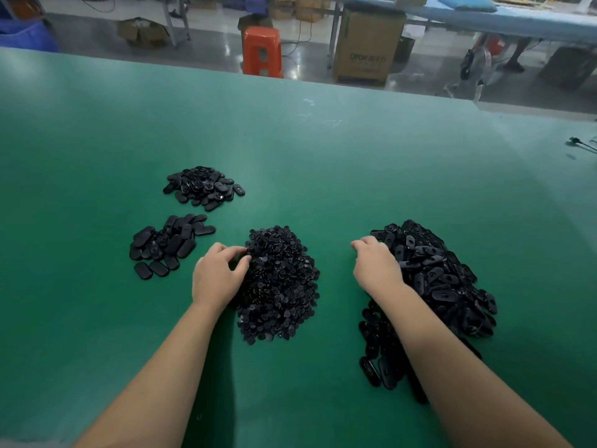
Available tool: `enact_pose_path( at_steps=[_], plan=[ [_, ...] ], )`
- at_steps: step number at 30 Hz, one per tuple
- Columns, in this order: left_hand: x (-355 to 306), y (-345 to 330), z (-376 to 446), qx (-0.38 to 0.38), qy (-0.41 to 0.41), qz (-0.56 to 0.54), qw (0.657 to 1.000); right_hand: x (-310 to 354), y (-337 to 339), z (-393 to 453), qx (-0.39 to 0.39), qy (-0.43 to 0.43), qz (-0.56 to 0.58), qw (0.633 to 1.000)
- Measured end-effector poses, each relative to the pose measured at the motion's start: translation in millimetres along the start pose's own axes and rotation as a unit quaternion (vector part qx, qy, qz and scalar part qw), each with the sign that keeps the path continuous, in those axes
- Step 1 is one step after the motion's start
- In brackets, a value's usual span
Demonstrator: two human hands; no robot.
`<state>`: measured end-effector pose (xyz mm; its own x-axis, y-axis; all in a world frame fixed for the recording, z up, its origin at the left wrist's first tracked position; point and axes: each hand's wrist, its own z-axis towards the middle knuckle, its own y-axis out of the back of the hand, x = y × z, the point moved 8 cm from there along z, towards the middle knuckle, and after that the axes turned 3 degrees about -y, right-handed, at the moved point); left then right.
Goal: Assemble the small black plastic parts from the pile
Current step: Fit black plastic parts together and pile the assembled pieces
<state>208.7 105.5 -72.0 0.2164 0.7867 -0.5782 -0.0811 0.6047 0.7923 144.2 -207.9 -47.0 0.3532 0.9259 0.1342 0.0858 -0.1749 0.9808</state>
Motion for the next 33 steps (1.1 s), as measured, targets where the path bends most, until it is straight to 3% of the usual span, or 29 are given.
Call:
enact_pose_path(
  at_steps=[3, 11, 15, 18, 21, 25, 33],
  plan=[
    [1.9, 0.3, 0.3, 0.001, 0.007, -0.007, 1.0, -4.5, -3.5, 4.2, 0.019, 0.006, -0.046, 0.999],
    [1.5, 2.5, 0.1, -0.006, 0.005, -0.018, 1.0, -5.7, 1.6, 10.0, 0.021, 0.005, 0.008, 1.0],
    [2.8, 3.8, -1.7, -0.022, 0.017, -0.04, 0.999, 2.9, 15.5, 6.4, -0.033, 0.011, 0.164, 0.986],
    [3.8, 3.1, -2.8, -0.008, 0.027, -0.054, 0.998, 6.0, 21.9, -1.4, -0.06, -0.012, 0.358, 0.932],
    [0.9, 2.7, -2.3, 0.015, 0.023, -0.061, 0.998, 8.5, 12.1, -8.2, -0.041, -0.055, 0.533, 0.844],
    [-1.2, 2.7, -1.5, 0.054, 0.007, -0.06, 0.997, 16.6, -6.9, -14.5, -0.028, -0.097, 0.67, 0.736],
    [-3.6, 6.6, -2.9, 0.058, -0.008, -0.069, 0.996, 19.0, -39.2, -25.1, -0.072, -0.123, 0.685, 0.715]
  ],
)
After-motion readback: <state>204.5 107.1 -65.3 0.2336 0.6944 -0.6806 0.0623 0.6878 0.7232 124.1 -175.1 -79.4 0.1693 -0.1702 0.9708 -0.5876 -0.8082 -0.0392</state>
